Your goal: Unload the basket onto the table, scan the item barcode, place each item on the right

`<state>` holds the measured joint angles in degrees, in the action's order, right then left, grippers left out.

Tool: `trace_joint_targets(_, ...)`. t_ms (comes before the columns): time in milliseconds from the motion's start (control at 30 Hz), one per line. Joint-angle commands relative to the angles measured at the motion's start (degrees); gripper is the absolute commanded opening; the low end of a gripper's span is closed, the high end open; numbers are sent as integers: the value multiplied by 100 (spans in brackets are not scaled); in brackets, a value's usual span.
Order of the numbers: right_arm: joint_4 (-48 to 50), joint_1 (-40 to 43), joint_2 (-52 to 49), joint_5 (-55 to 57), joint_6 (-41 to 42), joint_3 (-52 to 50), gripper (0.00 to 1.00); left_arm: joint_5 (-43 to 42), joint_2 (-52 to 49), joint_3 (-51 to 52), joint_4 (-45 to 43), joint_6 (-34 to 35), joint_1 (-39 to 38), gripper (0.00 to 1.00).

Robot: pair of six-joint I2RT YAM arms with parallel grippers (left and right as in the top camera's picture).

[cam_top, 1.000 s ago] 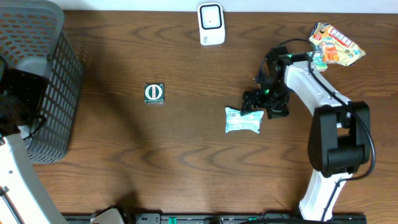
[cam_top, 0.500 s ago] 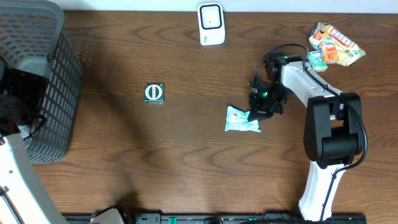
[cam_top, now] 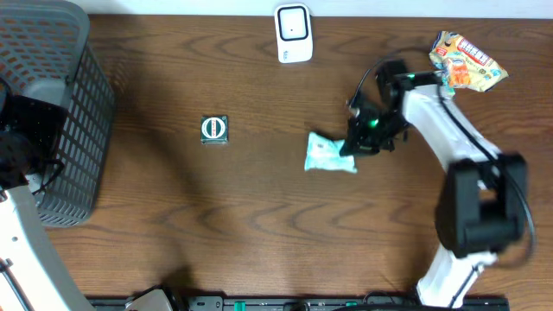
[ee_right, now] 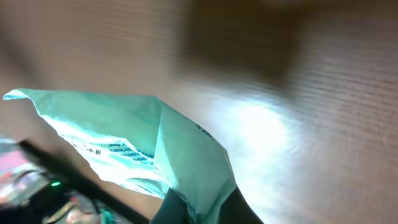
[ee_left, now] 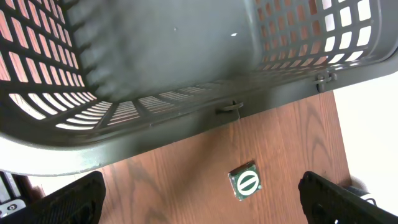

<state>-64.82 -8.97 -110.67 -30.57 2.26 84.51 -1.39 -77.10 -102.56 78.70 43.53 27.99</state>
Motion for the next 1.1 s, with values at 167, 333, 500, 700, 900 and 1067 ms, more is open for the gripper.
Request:
trace_joint_targets(167, 22, -83, 1661, -935, -302, 24, 1, 33, -2, -15, 15, 9, 22, 98)
trace_joint_targets(333, 85, -195, 2227, -1003, -321, 24, 1, 33, -2, -15, 15, 9, 22, 98)
trace_joint_targets(500, 79, -334, 2531, -1012, -490, 24, 1, 33, -2, -15, 15, 9, 22, 98)
trace_joint_targets(700, 120, -640, 2581, -573, -883, 24, 1, 33, -2, -15, 15, 9, 22, 97)
trace_joint_targets(900, 280, -763, 2581, 284, 48, 24, 1, 33, -2, -15, 15, 9, 22, 98)
trace_joint_targets(1067, 310, -763, 2570, 970, 1255, 24, 1, 33, -2, -15, 15, 7, 22, 98)
